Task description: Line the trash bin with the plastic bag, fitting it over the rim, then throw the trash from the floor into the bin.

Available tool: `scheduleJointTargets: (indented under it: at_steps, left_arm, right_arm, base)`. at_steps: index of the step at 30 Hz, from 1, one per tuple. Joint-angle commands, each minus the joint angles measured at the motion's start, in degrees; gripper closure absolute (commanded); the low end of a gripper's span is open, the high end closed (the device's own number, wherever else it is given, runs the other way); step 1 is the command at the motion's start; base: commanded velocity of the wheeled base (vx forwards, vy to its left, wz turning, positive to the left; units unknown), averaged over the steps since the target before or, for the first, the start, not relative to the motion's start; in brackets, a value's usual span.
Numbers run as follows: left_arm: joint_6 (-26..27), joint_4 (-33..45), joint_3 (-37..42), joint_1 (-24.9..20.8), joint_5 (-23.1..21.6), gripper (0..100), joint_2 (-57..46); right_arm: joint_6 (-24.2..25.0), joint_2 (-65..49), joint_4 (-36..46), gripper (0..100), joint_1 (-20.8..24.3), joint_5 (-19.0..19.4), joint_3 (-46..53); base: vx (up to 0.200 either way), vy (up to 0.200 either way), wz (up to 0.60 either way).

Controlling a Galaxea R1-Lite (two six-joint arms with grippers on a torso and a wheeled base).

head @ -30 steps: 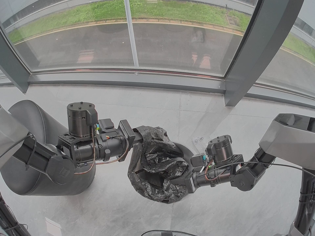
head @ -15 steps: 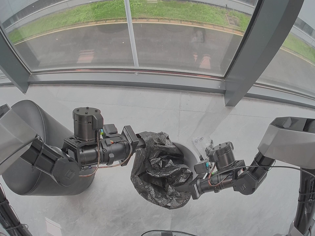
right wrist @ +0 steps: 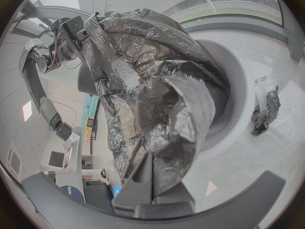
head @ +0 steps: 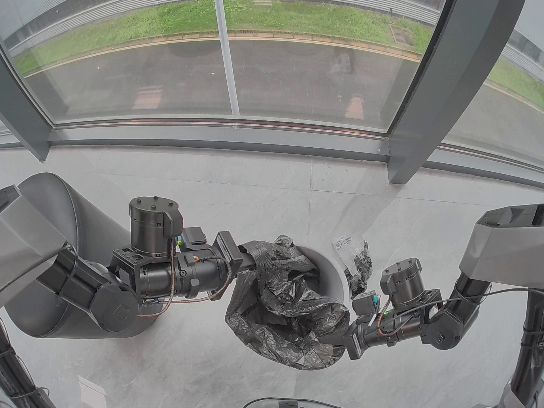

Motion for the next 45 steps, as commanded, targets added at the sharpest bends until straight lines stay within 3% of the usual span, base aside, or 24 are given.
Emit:
scheduleJointTargets:
  at_steps: [1,10,19,29,30,45]
  left_arm:
    - [-0.09,-0.02,0.83,-1.01,-0.03,100,-0.12]
    - [-0.18,-0.02,1.18,-1.71,0.05,100,0.76]
    - [0.00,-0.02,1.71,-1.71,0.05,100,1.20]
    - [0.09,-0.02,1.88,-1.71,0.05,100,1.20]
    - [0.09,-0.02,1.88,-1.71,0.05,100,1.20]
    - [0.09,-0.02,1.71,-1.71,0.05,100,0.58]
  right_arm:
    - [-0.16,-0.36,-0.31,100,-0.48,0.01,1.64]
    - [-0.77,0.60,-0.58,100,-1.10,-0.78,2.69]
    - [1.69,2.80,-10.77,100,-1.01,-3.42,5.33]
    - [1.51,3.68,-14.38,100,-1.27,-5.88,8.93]
    - [1.51,4.12,-15.34,0,-1.27,-6.05,9.28]
    - [4.24,0.60,-21.23,0,-3.65,-5.79,11.92]
  base:
    - [0.000,0.000,0.00]
    - [0.000,0.000,0.00]
    - [0.000,0.000,0.00]
    - [0.000,0.000,0.00]
    - [0.000,0.000,0.00]
    - [0.000,0.000,0.00]
